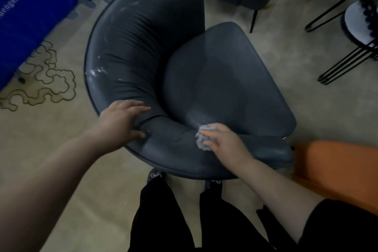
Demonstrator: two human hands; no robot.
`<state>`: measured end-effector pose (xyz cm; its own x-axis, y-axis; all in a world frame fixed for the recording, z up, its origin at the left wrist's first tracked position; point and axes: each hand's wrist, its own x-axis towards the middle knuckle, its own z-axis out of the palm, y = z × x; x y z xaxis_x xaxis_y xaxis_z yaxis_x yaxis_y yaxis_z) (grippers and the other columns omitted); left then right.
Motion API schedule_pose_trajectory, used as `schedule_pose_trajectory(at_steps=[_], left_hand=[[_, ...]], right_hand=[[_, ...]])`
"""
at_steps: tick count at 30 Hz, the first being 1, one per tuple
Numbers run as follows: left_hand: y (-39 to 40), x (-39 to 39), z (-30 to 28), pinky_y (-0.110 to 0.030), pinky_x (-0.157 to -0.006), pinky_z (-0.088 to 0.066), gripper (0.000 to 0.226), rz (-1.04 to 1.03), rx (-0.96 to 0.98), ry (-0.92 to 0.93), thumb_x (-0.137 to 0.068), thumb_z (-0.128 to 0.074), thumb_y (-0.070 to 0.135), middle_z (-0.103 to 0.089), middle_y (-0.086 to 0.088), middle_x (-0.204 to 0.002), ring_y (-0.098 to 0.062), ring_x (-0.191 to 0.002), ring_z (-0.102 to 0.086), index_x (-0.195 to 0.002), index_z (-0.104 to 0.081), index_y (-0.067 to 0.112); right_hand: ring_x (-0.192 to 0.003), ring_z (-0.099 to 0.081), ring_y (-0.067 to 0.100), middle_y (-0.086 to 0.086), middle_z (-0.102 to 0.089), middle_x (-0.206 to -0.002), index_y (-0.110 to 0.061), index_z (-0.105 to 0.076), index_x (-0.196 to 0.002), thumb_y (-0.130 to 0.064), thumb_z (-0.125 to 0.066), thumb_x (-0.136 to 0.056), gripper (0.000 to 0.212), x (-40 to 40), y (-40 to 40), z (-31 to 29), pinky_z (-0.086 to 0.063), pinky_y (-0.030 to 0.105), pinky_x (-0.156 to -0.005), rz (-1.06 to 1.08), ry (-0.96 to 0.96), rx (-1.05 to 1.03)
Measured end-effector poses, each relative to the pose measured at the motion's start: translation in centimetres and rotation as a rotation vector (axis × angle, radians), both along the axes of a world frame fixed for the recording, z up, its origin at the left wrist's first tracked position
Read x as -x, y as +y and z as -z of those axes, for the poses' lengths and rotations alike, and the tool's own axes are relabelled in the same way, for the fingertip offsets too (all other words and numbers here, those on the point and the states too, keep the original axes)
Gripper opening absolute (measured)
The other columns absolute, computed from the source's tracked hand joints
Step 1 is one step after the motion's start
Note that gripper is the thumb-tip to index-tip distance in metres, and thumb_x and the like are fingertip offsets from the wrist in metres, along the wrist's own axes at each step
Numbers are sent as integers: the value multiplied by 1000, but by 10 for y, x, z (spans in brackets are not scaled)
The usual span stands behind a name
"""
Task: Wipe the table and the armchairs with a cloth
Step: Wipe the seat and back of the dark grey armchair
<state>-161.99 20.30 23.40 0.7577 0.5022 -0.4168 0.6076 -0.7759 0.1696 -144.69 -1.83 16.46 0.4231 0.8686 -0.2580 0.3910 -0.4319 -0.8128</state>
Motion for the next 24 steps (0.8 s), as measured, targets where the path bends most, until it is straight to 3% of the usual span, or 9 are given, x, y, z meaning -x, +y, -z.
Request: schedule_pose_trajectory(at_steps=[2, 4, 6, 9, 17, 19, 24], left_hand=[[26, 15, -2, -35, -111, -22, 83, 52, -32, 94, -69, -79, 42, -31, 9, -150, -21, -136, -24, -141, -39, 37], [46, 24, 1, -34, -111, -22, 87, 108, -31, 142, -68, -79, 46, -24, 11, -153, -20, -137, -19, -143, -34, 41], [58, 28, 5, -35, -110, -22, 90, 186, -47, 164, -67, -77, 51, -19, 16, -154, -17, -138, -15, -143, -29, 46], [70, 29, 11, -40, -109, -21, 93, 253, -71, 144, -63, -75, 58, -18, 19, -152, -16, -137, -15, -142, -26, 50], [81, 38, 32, -38, -106, -19, 93, 221, 26, 14, -56, -79, 56, -23, 22, -147, -15, -133, -16, -136, -34, 53], [83, 41, 37, -37, -106, -19, 92, 217, 45, -25, -54, -80, 56, -24, 22, -147, -15, -132, -17, -135, -36, 53], [87, 43, 46, -36, -105, -19, 91, 225, 40, -86, -50, -80, 58, -29, 21, -144, -13, -130, -19, -132, -41, 51]], right_hand=[[-89, -55, -1, 18, -63, -106, 6, -69, -99, 6, -60, -84, 17, -6, 1, 0, -29, -8, -77, 71, -15, 11], [-87, -54, -8, 22, -64, -99, 8, -70, -91, 11, -59, -83, 14, 3, 10, -1, -31, -9, -71, 113, 7, -22], [-94, -53, -13, 10, -59, -113, -2, -70, -105, 3, -60, -86, 22, 24, 24, 1, -29, -8, -78, 131, 34, -5], [-111, -42, -3, -1, -52, -129, -14, -65, -119, -8, -61, -88, 31, 60, 58, 4, -21, -5, -90, 135, 16, -12], [-130, -36, 6, -4, -43, -140, -18, -64, -122, -15, -66, -85, 37, 115, 129, -4, -21, 11, -107, 127, -54, -106], [-126, -40, 6, -5, -46, -137, -19, -68, -116, -11, -69, -82, 35, 113, 124, -4, -22, 9, -106, 142, -65, -84], [-110, -54, 16, -2, -54, -115, -13, -74, -101, -4, -67, -83, 21, 87, 93, 2, -29, -1, -87, 426, -118, 57]])
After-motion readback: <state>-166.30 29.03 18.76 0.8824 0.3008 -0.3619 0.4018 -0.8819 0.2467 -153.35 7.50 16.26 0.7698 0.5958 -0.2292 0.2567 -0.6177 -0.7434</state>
